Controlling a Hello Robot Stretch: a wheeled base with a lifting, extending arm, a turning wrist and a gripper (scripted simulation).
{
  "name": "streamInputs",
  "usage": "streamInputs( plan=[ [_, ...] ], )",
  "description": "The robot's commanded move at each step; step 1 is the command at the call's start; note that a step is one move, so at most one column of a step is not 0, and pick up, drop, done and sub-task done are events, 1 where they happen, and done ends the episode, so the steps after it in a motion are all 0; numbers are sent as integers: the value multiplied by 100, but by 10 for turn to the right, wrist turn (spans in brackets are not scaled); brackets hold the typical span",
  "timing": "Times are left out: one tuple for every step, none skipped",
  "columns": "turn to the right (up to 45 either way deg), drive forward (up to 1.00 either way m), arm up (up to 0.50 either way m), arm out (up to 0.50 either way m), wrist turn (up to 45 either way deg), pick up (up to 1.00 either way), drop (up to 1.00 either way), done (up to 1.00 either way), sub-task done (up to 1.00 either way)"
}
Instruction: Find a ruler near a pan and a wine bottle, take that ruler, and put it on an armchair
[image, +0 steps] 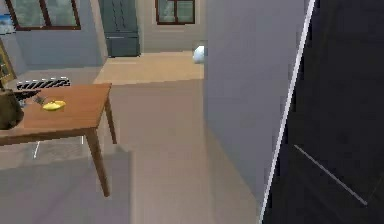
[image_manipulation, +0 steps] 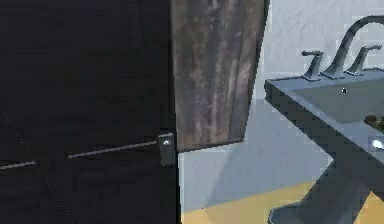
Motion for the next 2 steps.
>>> streamInputs(
  plan=[
    [-60, 0, 0, 0, 0, 0, 0, 0, 0],
    [0, 100, 0, 0, 0, 0, 0, 0, 0]
  ],
)
